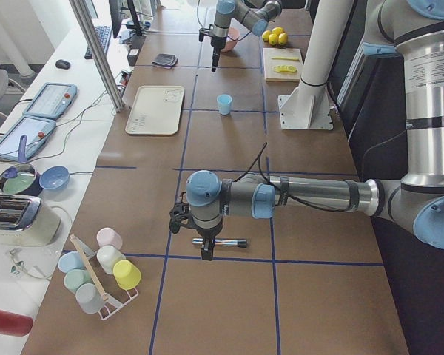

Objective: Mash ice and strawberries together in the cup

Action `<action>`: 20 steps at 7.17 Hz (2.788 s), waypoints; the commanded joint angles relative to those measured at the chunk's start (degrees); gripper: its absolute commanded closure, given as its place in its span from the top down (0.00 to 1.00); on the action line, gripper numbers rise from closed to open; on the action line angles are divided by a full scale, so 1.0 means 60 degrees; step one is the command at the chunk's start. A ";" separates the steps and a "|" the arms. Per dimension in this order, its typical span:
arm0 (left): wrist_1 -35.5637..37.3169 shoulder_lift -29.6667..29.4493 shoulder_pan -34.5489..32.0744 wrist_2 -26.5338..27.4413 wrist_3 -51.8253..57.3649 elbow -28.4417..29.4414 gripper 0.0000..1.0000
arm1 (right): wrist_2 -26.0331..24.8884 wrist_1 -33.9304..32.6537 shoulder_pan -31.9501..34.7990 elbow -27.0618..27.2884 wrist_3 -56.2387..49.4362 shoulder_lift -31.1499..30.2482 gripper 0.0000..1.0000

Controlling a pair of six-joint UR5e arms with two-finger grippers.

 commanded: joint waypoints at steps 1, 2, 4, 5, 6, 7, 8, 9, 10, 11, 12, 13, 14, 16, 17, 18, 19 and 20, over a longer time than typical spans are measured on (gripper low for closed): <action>-0.0002 0.0000 0.0010 0.0000 -0.0015 0.0003 1.00 | 0.1692 0.0231 0.1946 0.1381 -0.2641 -0.2668 0.99; -0.0002 0.0000 0.0010 0.0000 -0.0015 0.0003 1.00 | 0.2134 0.1394 0.2535 0.1369 -0.3393 -0.3984 0.99; -0.0002 0.0000 0.0010 -0.0015 -0.0015 0.0003 1.00 | 0.3014 0.3697 0.3489 0.1063 -0.4451 -0.6273 0.99; -0.0002 0.0000 0.0010 -0.0015 -0.0015 0.0003 1.00 | 0.3003 0.4358 0.3667 0.0859 -0.4803 -0.7065 0.99; -0.0002 0.0000 0.0010 -0.0015 -0.0015 0.0003 1.00 | 0.2989 0.5206 0.3683 0.0233 -0.4748 -0.7305 0.99; -0.0002 0.0000 0.0010 -0.0015 -0.0015 -0.0011 1.00 | 0.2930 0.5620 0.3669 -0.0455 -0.4574 -0.7163 0.98; -0.0002 0.0000 0.0010 -0.0015 -0.0015 -0.0011 1.00 | 0.2857 0.5639 0.3654 -0.0766 -0.4514 -0.7060 0.98; -0.0002 0.0000 0.0010 -0.0015 -0.0015 -0.0011 1.00 | 0.2828 0.5639 0.3654 -0.0784 -0.4513 -0.7073 0.97; -0.0002 0.0000 0.0010 -0.0015 -0.0015 -0.0011 1.00 | 0.2827 0.5595 0.3654 -0.0784 -0.4513 -0.7102 0.94; -0.0002 0.0000 0.0010 -0.0029 -0.0015 -0.0011 1.00 | 0.2798 0.5566 0.3524 -0.0842 -0.4513 -0.7103 0.89; -0.0002 0.0000 0.0010 -0.0029 -0.0015 -0.0011 1.00 | 0.2653 0.5566 0.3334 -0.0901 -0.4513 -0.7088 0.86; -0.0017 -0.0015 0.0025 -0.0015 0.0000 -0.0011 1.00 | 0.2622 0.5551 0.3274 -0.0901 -0.4528 -0.7088 0.84; -0.0017 -0.0015 0.0025 -0.0029 0.0000 -0.0011 1.00 | 0.2622 0.5537 0.3244 -0.0901 -0.4528 -0.7103 0.81; -0.0017 -0.0015 0.0025 -0.0029 0.0000 -0.0011 1.00 | 0.2622 0.5536 0.3200 -0.0945 -0.4543 -0.7117 0.57; -0.0017 -0.0015 0.0025 -0.0029 0.0000 -0.0026 1.00 | 0.2622 0.5536 0.3200 -0.0945 -0.4572 -0.7132 0.26; -0.0017 -0.0015 0.0025 -0.0029 0.0000 -0.0011 1.00 | 0.2637 0.5522 0.3200 -0.0945 -0.4601 -0.7146 0.08; -0.0017 -0.0030 0.0025 -0.0029 0.0000 -0.0011 1.00 | 0.2651 0.5536 0.3200 -0.0945 -0.4601 -0.7132 0.02; -0.0017 -0.0030 0.0025 -0.0029 0.0000 -0.0026 1.00 | 0.2666 0.5536 0.3200 -0.0931 -0.4601 -0.7117 0.02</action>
